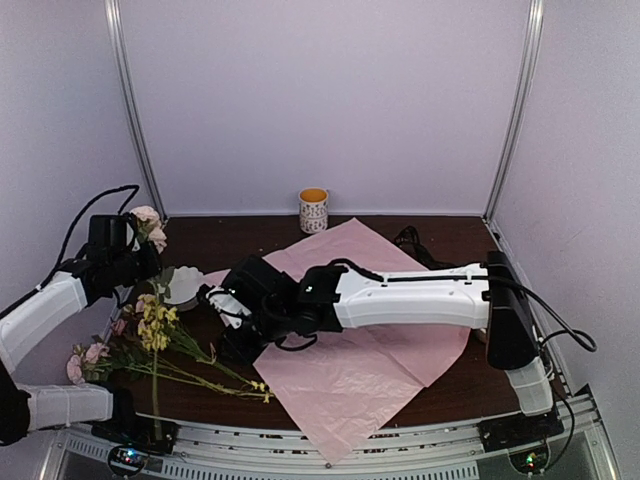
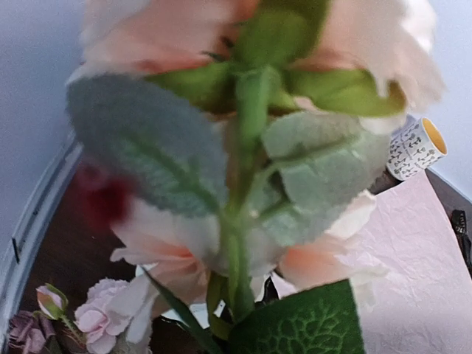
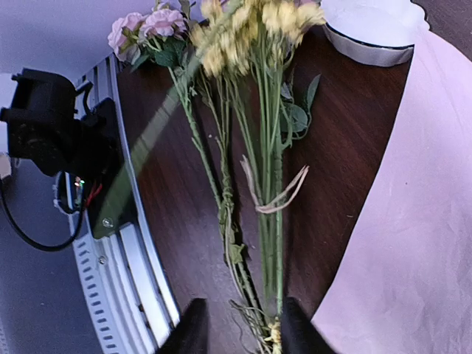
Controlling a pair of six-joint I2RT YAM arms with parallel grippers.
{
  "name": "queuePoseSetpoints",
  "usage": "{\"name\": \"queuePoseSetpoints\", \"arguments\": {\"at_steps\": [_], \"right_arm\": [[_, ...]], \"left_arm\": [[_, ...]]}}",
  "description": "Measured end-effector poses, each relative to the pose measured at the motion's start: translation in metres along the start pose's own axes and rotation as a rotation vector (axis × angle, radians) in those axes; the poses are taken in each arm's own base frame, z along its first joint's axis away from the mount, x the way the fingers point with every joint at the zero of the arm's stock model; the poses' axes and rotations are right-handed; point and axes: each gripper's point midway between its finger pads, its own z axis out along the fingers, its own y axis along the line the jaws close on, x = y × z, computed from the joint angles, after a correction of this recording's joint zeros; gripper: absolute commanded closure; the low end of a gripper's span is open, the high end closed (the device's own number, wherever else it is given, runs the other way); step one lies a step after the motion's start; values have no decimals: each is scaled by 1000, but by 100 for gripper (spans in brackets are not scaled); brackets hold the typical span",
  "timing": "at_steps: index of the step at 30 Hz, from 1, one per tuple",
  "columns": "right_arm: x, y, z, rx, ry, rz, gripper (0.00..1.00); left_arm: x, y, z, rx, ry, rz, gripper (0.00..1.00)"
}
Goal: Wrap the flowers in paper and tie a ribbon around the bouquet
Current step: Pass from the right arm to the left, then pass from the left arm to the right
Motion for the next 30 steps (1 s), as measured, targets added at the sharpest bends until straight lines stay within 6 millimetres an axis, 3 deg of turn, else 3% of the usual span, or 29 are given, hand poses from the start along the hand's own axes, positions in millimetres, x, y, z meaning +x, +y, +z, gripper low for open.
{"name": "queuePoseSetpoints", "arguments": {"at_steps": [3,10,14,17,22,26,30], "right_arm": [[-11,12,-3,-52,-18,-21,38],[-21,25,-9,-131,-33,-25,35],[-23,25,-10,-175,-58,6,27],[-26,18,-17,-195,-87,49,20],[-57,14,-40,-224,-203,73,18],[-75,20,-61,-243,-275,62,18],[-75,23,-73,-259,-301,42,17]], "left_arm": [[-11,0,-15,2,-51,34,98],[-23,-24,-42,133,-112,76,100],[-29,-57,-70,302,-180,83,100],[-30,-96,-103,482,-254,93,100],[-33,-152,-151,731,-342,112,100],[-32,-171,-160,804,-356,124,100],[-27,-189,-162,879,-344,157,100]]}}
